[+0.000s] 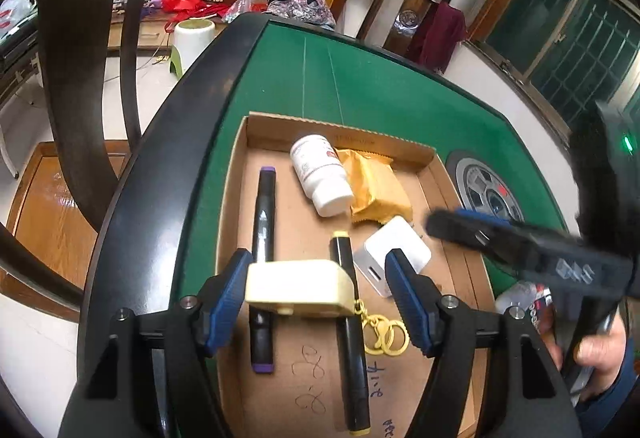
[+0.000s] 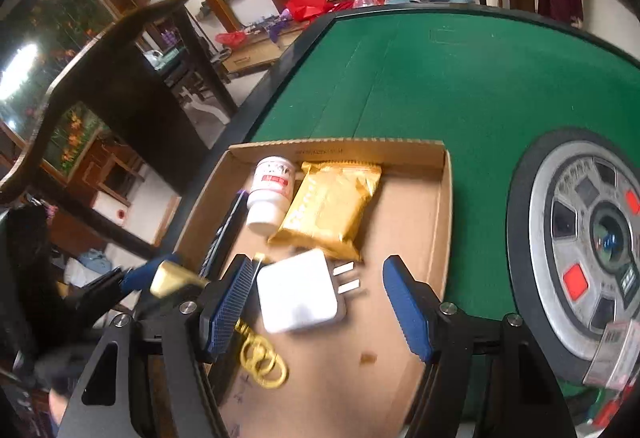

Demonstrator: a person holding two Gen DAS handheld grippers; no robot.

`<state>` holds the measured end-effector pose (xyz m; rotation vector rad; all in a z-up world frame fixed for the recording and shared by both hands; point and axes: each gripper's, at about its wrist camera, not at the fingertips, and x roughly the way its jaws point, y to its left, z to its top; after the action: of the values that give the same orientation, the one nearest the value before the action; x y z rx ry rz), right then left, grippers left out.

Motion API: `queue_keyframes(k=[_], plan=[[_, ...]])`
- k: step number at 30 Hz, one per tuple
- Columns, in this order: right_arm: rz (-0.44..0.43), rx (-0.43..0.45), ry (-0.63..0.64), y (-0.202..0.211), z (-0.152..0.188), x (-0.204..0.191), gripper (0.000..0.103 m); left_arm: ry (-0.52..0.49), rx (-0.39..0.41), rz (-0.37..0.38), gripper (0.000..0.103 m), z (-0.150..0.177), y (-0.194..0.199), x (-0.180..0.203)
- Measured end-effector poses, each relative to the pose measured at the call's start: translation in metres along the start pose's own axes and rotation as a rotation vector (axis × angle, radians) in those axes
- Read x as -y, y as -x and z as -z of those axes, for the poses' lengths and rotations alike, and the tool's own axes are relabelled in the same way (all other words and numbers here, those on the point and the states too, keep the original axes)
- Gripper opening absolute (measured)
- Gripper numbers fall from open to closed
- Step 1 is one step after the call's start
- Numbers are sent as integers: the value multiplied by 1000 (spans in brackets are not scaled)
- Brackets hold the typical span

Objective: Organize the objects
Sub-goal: 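Move both open tools back over the remaining items on the table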

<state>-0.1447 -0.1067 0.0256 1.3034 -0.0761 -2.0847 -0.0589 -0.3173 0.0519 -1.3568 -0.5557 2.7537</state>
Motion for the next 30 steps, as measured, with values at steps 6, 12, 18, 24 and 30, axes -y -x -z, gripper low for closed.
queue_keyframes(k=[6, 12, 18, 24, 30], plan=[[-54, 50, -5, 32, 20, 1, 74, 6, 20, -60, 68, -17, -8, 5], [-93, 102, 2, 69, 50, 8, 74, -14, 48, -136, 68, -49, -30, 21], [-99, 146, -8, 99, 72, 26, 74, -93, 151, -192, 68, -67, -25, 45], [-103, 201, -69, 130, 85, 72, 75, -139, 174, -167, 68, -61, -20, 64], [-59, 269, -117, 172, 103, 133, 78, -200, 153, -65, 70, -31, -4, 96]])
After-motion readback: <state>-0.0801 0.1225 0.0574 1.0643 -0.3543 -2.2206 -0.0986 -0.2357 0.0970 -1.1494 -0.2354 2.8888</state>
